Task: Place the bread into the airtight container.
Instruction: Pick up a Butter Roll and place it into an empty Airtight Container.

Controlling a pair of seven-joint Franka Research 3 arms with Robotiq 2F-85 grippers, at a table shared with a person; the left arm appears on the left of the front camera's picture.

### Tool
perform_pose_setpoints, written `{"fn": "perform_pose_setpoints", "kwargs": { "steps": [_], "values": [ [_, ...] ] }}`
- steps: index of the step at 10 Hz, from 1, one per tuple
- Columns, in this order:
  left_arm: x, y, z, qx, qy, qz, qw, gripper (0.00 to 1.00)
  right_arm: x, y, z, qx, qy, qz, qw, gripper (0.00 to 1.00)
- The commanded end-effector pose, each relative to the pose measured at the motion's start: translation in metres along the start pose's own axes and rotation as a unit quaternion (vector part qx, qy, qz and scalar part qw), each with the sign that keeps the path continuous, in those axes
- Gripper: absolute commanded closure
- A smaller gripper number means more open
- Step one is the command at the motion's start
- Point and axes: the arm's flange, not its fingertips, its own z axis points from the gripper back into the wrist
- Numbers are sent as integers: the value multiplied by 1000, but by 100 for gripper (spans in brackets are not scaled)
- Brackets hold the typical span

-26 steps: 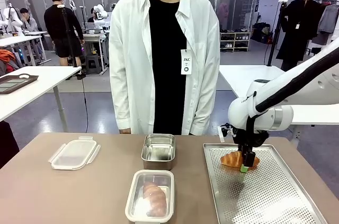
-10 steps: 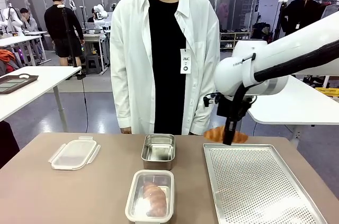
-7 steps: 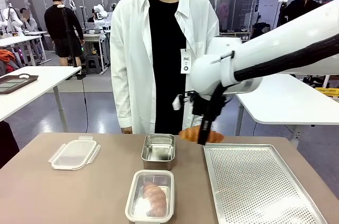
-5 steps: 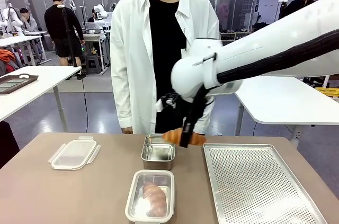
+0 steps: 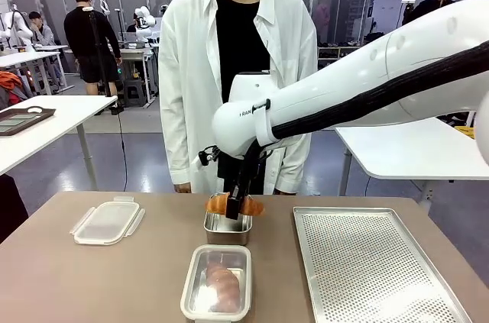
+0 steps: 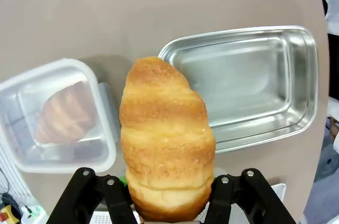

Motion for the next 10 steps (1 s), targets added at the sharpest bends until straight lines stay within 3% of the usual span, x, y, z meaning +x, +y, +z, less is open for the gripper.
{"fn": "perform_pose_setpoints", "kwargs": {
  "steps": [1,5,6,7,8,10],
  "values": [
    [0,-1,1,-5,-1,-7,1000,0,-3,5,4,2,-1,-2,1000,82],
    [0,-1,1,-5,-1,-7,1000,0,1,1,0,1,-1,1,1000,82],
    [0,-1,1,-5,-1,-7,1000,0,-12,8,11,25,20,-14,999,82],
    [0,-1,1,-5,-1,-7,1000,0,-10,1,13,32,-29,-79,996,82],
    [0,-1,1,-5,-1,-7,1000,0,-8,-8,11,-13,-55,-158,986,82],
    [0,-1,1,-5,-1,-7,1000,0,3,-17,12,-7,-106,-263,959,82]
  ]
}}
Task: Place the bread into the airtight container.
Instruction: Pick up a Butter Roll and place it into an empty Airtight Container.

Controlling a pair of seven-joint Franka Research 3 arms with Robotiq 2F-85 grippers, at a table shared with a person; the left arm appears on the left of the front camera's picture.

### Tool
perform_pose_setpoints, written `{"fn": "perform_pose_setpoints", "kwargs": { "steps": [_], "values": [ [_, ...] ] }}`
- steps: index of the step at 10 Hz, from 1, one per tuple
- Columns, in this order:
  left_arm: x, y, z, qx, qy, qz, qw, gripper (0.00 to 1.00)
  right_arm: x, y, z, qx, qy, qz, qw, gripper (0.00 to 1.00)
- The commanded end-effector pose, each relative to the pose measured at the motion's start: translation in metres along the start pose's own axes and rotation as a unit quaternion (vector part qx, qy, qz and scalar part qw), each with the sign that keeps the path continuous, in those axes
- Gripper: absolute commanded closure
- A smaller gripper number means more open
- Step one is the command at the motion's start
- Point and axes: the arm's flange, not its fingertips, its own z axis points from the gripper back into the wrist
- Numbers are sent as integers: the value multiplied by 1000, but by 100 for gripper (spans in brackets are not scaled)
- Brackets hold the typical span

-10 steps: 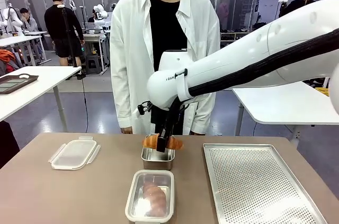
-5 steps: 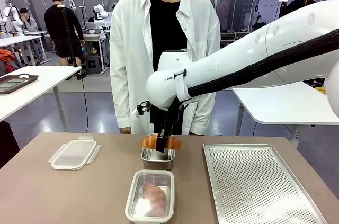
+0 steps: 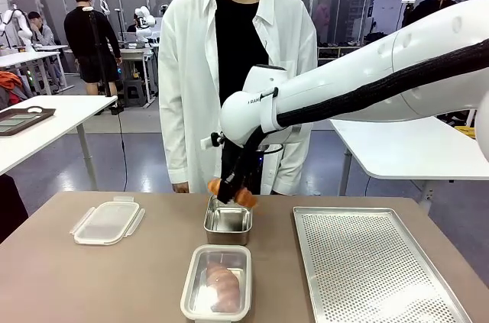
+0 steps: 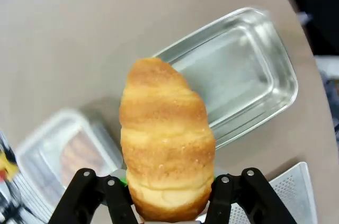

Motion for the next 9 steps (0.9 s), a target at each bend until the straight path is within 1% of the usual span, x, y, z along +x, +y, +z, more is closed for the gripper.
{"fn": "perform_pose_setpoints", "kwargs": {
  "steps": [1,2,3,4,5,6,7,9],
  "values": [
    [0,-1,0,-5,-1,-7,1000,0,11,6,-10,-21,-56,-127,990,82],
    [0,-1,0,-5,-1,-7,1000,0,16,2,-17,-37,-63,-187,980,82],
    [0,-1,0,-5,-1,-7,1000,0,21,-3,-24,-71,-84,-227,968,82],
    [0,-1,0,-5,-1,-7,1000,0,24,-6,-33,-83,-96,-265,956,82],
    [0,-1,0,-5,-1,-7,1000,0,25,-8,-41,-75,-94,-297,947,82],
    [0,-1,0,-5,-1,-7,1000,0,27,-11,-48,-67,-99,-323,939,82],
    [0,-1,0,-5,-1,-7,1000,0,27,-11,-52,-74,-89,-334,935,82],
    [0,-1,0,-5,-1,-7,1000,0,26,-9,-55,-78,-78,-338,935,82]
  ]
}}
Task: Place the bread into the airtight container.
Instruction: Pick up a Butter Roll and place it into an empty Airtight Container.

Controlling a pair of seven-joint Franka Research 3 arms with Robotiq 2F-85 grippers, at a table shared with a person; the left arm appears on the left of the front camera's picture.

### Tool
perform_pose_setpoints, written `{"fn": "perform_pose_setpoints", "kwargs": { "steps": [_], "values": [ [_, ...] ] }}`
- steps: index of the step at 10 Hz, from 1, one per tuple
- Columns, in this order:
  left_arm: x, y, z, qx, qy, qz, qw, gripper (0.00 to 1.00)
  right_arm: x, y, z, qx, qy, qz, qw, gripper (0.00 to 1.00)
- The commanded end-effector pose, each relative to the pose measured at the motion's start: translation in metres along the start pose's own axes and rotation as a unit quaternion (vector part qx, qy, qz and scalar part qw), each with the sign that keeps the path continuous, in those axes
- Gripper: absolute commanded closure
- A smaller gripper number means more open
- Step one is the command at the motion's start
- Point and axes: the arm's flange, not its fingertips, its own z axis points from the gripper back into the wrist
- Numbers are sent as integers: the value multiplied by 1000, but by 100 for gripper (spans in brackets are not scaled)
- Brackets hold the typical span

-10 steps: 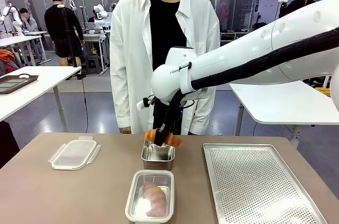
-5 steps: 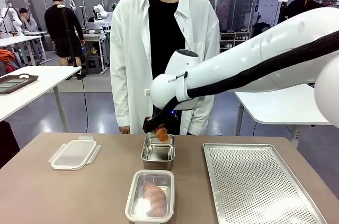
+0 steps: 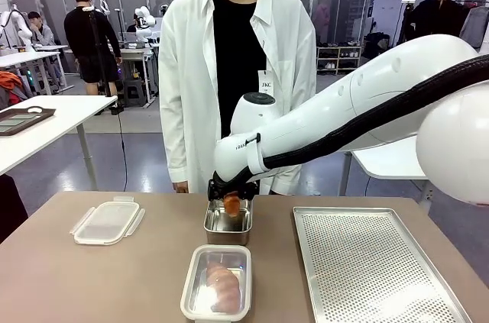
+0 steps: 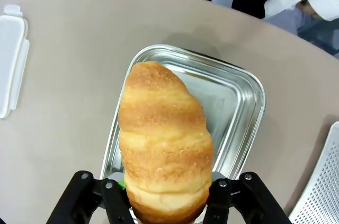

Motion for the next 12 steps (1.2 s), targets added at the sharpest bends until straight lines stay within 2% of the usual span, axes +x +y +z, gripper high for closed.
{"fn": "perform_pose_setpoints", "kwargs": {
  "steps": [1,2,3,4,5,6,8,9,10,12],
  "values": [
    [0,-1,1,-5,-1,-7,1000,0,4,7,2,-16,4,-14,1000,77],
    [0,-1,1,-5,-1,-7,1000,0,4,7,1,-17,5,-17,1000,53],
    [0,-1,1,-5,-1,-7,1000,0,5,6,-1,-18,8,-22,1000,42],
    [0,-1,1,-5,-1,-7,1000,0,5,7,-2,-18,11,-22,1000,17],
    [0,-1,1,-5,-1,-7,1000,0,5,7,-5,-16,21,-22,999,6],
    [0,-1,1,-5,-1,-7,1000,0,5,6,-8,-21,25,-25,999,0],
    [0,-1,1,-5,-1,-7,1000,0,6,6,-5,-23,19,-28,999,0],
    [0,-1,1,-5,-1,-7,1000,0,6,6,-4,-24,18,-27,999,7],
    [0,-1,1,-5,-1,-7,1000,0,6,6,-4,-23,19,-27,999,0],
    [0,-1,1,-5,-1,-7,1000,0,4,2,-5,-7,22,-12,1000,0]
  ]
}}
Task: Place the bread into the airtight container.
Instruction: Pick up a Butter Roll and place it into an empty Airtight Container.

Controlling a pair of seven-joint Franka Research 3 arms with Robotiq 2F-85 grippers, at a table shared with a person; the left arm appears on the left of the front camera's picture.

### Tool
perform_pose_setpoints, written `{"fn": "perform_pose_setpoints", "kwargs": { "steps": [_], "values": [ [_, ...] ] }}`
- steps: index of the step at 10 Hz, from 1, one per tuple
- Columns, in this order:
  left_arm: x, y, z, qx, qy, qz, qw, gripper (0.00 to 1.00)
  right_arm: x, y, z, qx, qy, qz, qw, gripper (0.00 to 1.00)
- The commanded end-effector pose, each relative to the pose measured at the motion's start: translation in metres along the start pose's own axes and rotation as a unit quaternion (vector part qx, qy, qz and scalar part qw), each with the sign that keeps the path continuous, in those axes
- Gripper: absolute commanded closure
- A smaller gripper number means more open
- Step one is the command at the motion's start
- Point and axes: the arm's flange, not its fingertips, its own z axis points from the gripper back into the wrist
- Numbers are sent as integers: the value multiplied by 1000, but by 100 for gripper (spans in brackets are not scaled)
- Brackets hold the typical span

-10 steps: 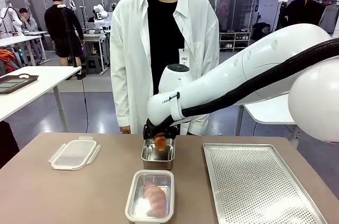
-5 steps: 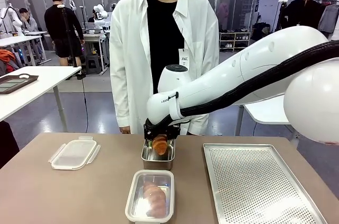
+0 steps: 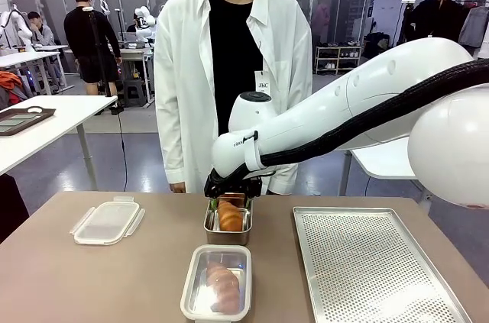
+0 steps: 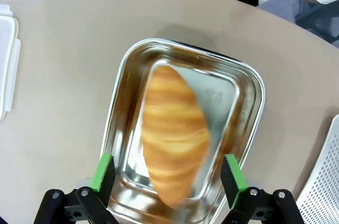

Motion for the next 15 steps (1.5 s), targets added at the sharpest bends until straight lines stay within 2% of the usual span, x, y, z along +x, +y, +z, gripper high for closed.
{"fn": "perform_pose_setpoints", "kwargs": {
  "steps": [1,15],
  "values": [
    [0,-1,0,-5,-1,-7,1000,0,-1,2,-1,2,-1,1,1000,0],
    [0,-1,0,-5,-1,-7,1000,0,-1,2,0,1,0,1,1000,0]
  ]
}}
